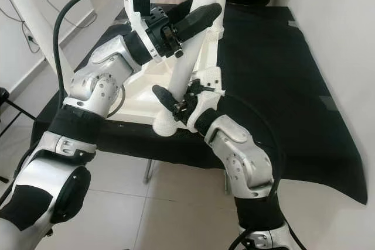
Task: Building children table
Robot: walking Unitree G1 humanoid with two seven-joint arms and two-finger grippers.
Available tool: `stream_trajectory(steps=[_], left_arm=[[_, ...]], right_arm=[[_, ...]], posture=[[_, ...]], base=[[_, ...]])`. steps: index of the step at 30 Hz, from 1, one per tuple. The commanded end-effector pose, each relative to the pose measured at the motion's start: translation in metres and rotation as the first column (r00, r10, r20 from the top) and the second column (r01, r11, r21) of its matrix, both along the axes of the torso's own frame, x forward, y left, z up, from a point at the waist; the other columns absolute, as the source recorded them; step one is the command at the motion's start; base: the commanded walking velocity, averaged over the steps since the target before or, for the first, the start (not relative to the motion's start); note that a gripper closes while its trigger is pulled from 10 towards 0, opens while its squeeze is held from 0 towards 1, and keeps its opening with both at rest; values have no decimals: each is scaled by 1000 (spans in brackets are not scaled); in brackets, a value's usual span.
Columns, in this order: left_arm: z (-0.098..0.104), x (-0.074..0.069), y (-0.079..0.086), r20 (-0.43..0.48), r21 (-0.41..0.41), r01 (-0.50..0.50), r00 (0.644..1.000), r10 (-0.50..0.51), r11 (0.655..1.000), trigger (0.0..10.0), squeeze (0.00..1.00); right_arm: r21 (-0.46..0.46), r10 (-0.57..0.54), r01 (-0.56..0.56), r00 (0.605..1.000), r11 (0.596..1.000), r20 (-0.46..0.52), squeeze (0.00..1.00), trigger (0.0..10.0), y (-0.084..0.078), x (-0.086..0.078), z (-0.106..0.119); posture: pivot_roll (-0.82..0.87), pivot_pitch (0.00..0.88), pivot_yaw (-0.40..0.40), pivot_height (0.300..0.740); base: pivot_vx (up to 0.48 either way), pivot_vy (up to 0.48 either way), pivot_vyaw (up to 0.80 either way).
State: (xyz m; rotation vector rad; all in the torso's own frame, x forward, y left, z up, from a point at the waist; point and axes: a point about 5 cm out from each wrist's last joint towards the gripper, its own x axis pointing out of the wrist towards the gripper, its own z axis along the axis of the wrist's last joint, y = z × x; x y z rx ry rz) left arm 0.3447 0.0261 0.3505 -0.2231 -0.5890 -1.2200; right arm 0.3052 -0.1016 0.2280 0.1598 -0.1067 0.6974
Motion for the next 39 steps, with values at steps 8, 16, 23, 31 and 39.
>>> stream_trajectory(steps=[8,16,23,31,39], left_arm=[[6,-5,-9,9,7,46,999,-47,999,10000,1000],[26,-8,17,-53,-160,79,995,-88,984,10000,1000],[45,-27,50,-41,-292,104,992,-121,951,10000,1000],[48,-51,83,-20,-317,43,998,-52,947,10000,1000],[-22,-59,79,-244,-168,-140,965,96,976,10000,0]], right_arm=[[-99,55,-53,998,994,20,0,0,21,0,-6],[-86,-224,226,974,970,35,0,0,-9,23,-3],[-56,-352,354,935,934,47,0,0,-31,33,3],[-28,-618,632,764,774,185,0,0,-76,48,31],[108,-599,601,731,792,326,0,7882,-85,46,77]], posture=[[-16,73,5,740],[-17,71,8,740],[2,75,-2,740],[9,74,-7,740],[11,81,-12,740]], base=[[0,0,0],[0,0,0],[0,0,0],[0,0,0],[0,0,0]])
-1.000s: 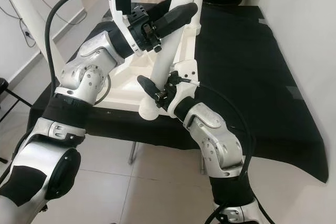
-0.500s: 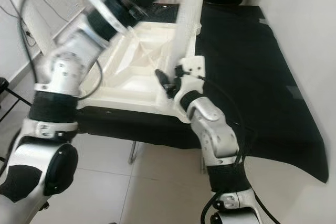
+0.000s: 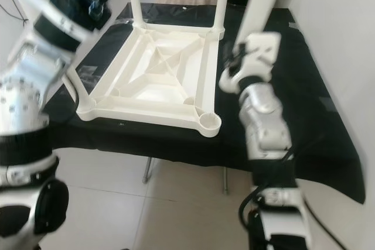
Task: Building children table
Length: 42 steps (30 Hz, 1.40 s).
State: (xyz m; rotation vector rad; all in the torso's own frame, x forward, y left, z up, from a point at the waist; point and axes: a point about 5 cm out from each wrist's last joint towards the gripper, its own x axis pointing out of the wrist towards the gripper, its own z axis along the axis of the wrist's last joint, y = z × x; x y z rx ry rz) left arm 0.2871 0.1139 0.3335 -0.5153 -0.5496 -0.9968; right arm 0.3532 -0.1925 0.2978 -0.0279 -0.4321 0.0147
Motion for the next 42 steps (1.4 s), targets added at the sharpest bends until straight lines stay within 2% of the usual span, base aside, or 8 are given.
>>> stream_trajectory(steps=[1,8,13,17,24,38,40,42], left_arm=[[-20,-4,-12,-57,90,-6,998,11,996,10000,0],[-98,-21,-31,-279,214,-7,958,69,977,10000,0],[-144,-35,-27,-417,294,-49,892,174,955,10000,0],[-161,-53,-20,-451,339,-57,866,215,939,10000,0],[-174,-64,-23,-437,394,-41,870,226,918,10000,0],[-182,-67,-22,-462,380,-45,856,232,924,10000,0],[-182,-67,-22,-453,381,-50,861,233,923,10000,0],[-182,-65,-22,-440,389,-71,862,253,918,10000,0]], right_arm=[[1,70,-71,995,998,64,0,10000,8,-4,12],[116,313,-330,940,937,137,0,10000,27,-9,31],[62,620,-640,761,766,192,0,10000,59,-32,27],[-21,837,-840,537,542,108,0,10000,85,-59,0],[-209,819,-817,565,538,-100,0,10000,91,-57,-25],[-297,775,-787,603,541,-188,0,10000,91,-59,-38],[-322,740,-755,643,571,-195,0,10000,91,-55,-40],[-329,612,-632,771,702,-177,0,10000,83,-38,-41]], posture=[[9,88,-13,740],[7,96,-13,740],[23,110,-22,740],[28,117,-20,740],[22,116,-19,740],[17,115,-13,740],[15,113,-13,740],[13,110,-15,740]], base=[[0,0,0],[0,0,0],[0,0,0],[0,0,0],[0,0,0],[0,0,0],[0,0,0],[0,0,0]])
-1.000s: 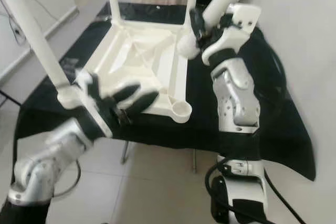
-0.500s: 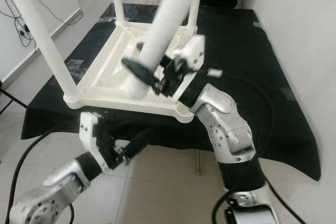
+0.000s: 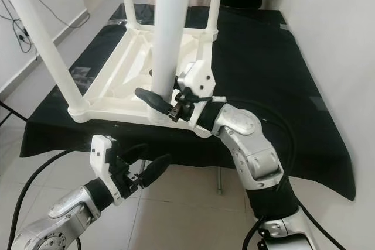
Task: Building children table
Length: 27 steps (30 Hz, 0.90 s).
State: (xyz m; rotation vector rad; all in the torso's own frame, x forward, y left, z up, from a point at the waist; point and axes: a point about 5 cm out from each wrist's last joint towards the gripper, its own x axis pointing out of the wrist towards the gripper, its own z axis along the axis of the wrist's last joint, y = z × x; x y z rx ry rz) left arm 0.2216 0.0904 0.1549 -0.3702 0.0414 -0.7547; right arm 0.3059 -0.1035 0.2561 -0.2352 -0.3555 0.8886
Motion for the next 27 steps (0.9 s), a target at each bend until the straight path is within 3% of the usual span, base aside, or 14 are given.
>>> stream_trajectory(steps=[1,2,3,5,8,10,11,14,17,18,20,27], left_arm=[[-3,2,1,2,16,-24,1000,24,1000,10000,0],[-3,2,1,2,16,-24,1000,24,1000,10000,0],[-2,5,2,14,23,-53,999,52,998,10000,0],[-1,6,2,18,25,-61,998,61,998,10000,0],[0,11,5,31,33,-115,993,114,993,10000,0],[1,12,6,33,34,-123,992,122,992,10000,0],[0,13,7,31,52,-125,992,123,991,10000,0],[0,13,9,42,96,-126,992,122,987,10000,0],[2,14,10,35,51,-160,987,158,986,10000,0],[2,14,10,35,51,-160,987,158,986,10000,0],[3,16,11,78,96,-205,977,198,974,10000,0],[0,18,24,74,169,-305,952,297,937,10000,0]], right_arm=[[33,-199,199,980,980,15,0,10000,-11,17,0],[33,-199,199,980,980,15,0,10000,-11,17,0],[82,-379,379,925,922,-8,0,10000,-24,29,-1],[98,-424,423,906,901,-12,0,10000,-28,32,-1],[204,-524,561,826,802,-208,0,10000,-44,39,-9],[212,-530,576,814,789,-238,0,10000,-45,40,-11],[195,-559,595,802,780,-208,0,10000,-44,37,-12],[167,-591,611,791,774,-156,0,10000,-42,34,-14],[225,-486,533,842,816,-234,0,10000,-34,28,-22],[225,-486,533,842,816,-234,0,10000,-34,28,-22],[252,-448,506,858,825,-252,0,10000,-32,24,-24],[220,-404,459,879,861,-255,0,10000,-25,14,-30]], posture=[[13,109,-19,740],[13,109,-19,740],[17,109,-20,740],[17,109,-20,740],[15,108,-21,740],[14,111,-21,740],[10,114,-20,740],[6,116,-19,740],[3,122,-17,740],[3,122,-17,740],[2,123,-16,740],[4,136,-7,740]], base=[[0,0,0],[0,0,0],[0,0,0],[0,0,0],[0,0,0],[0,0,0],[0,0,0],[0,-259,0],[0,-424,0],[0,-311,0],[0,0,0],[0,0,0]])
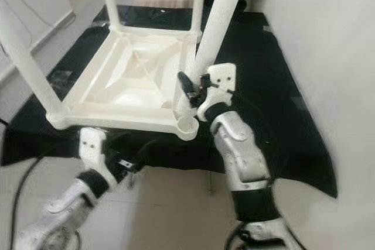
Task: Building children table
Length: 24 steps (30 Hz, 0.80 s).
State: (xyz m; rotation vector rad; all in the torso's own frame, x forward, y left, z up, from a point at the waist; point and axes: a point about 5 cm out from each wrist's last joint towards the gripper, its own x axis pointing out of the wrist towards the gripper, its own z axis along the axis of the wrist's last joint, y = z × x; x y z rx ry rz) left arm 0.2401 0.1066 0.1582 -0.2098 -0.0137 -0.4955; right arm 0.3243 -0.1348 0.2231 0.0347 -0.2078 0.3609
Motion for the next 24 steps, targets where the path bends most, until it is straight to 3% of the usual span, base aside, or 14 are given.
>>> stream_trajectory(steps=[1,7,10,13,15,18,20,24], left_arm=[[-4,-1,9,-20,36,-51,998,52,998,10000,0],[-7,-8,11,-10,88,-34,999,35,996,10000,0],[-9,-15,7,-1,128,4,1000,-4,992,10000,0],[-9,-21,2,10,161,46,999,-49,986,10000,0],[-8,-28,-3,30,200,100,994,-108,975,10000,0],[-6,-31,-3,42,204,104,993,-115,973,10000,0],[-7,-35,0,39,189,94,994,-103,977,10000,0],[-7,-48,1,43,208,130,989,-142,970,10000,0]], right_arm=[[3,50,-50,999,999,11,0,10000,6,-5,2],[-30,92,-92,996,995,12,0,10000,6,-8,1],[-59,126,-125,992,990,4,0,10000,4,1,2],[-70,165,-163,986,984,22,0,10000,-1,11,10],[-130,275,-270,961,954,23,0,10000,-6,25,19],[-142,324,-318,946,938,25,0,10000,-7,26,23],[-178,401,-389,916,904,30,0,10000,-11,32,30],[-208,608,-590,793,780,30,0,10000,-25,30,45]], posture=[[4,136,-7,740],[10,142,-2,740],[18,152,1,740],[23,170,-4,740],[30,190,-10,740],[31,194,-12,740],[41,214,-15,740],[73,267,-17,740]], base=[[0,0,0],[0,0,800],[0,0,781],[0,0,0],[0,0,0],[0,0,0],[0,0,0],[0,0,0]])
